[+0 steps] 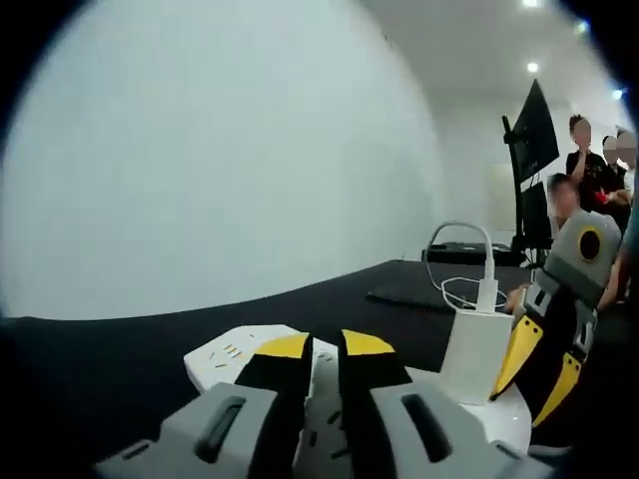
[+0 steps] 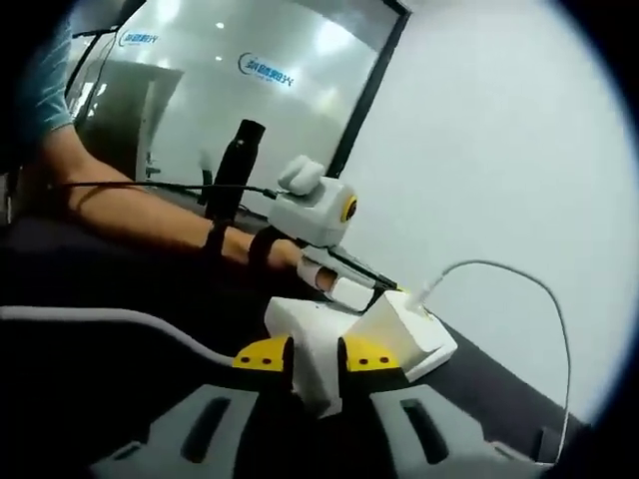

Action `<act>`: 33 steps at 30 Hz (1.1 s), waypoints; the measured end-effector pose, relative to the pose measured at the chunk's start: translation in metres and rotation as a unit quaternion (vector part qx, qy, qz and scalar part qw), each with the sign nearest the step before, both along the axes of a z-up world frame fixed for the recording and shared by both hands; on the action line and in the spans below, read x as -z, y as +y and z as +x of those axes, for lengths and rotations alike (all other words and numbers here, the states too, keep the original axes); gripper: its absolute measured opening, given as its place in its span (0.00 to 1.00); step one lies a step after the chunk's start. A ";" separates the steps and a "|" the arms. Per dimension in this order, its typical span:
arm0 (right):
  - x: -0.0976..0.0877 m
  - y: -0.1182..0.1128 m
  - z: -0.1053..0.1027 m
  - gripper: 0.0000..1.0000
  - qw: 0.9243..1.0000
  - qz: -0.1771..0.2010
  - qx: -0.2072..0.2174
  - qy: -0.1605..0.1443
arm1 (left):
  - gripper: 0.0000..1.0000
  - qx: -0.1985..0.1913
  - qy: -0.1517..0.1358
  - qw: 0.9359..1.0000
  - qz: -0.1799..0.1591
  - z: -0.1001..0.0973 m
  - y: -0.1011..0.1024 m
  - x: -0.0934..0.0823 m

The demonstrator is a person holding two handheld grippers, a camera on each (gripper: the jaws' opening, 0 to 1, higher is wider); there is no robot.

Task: Connect the charging cable to the phone, plug the charger into the socket, and turn on the power strip switch to charge the phone.

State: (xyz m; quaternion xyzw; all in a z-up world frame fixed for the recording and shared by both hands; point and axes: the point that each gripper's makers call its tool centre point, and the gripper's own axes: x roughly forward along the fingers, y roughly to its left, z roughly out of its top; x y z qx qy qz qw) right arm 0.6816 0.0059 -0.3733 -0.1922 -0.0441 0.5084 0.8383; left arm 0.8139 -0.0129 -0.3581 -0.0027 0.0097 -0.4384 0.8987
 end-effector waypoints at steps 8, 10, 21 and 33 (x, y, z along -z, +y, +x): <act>-0.004 -0.002 -0.004 0.10 0.999 -0.008 -0.026 -0.019 | 0.08 0.001 0.000 1.000 0.000 0.000 0.000 0.000; -0.004 -0.002 -0.004 0.11 1.000 -0.002 -0.027 -0.011 | 0.08 0.001 0.000 1.000 -0.001 -0.001 -0.001 0.000; -0.029 0.000 -0.021 0.23 0.997 0.066 -0.048 0.013 | 0.31 -0.017 0.028 0.999 -0.010 0.005 0.007 0.002; -0.077 -0.041 -0.107 0.33 0.975 0.192 0.000 0.115 | 0.43 -0.071 0.033 0.996 -0.034 -0.057 0.052 -0.044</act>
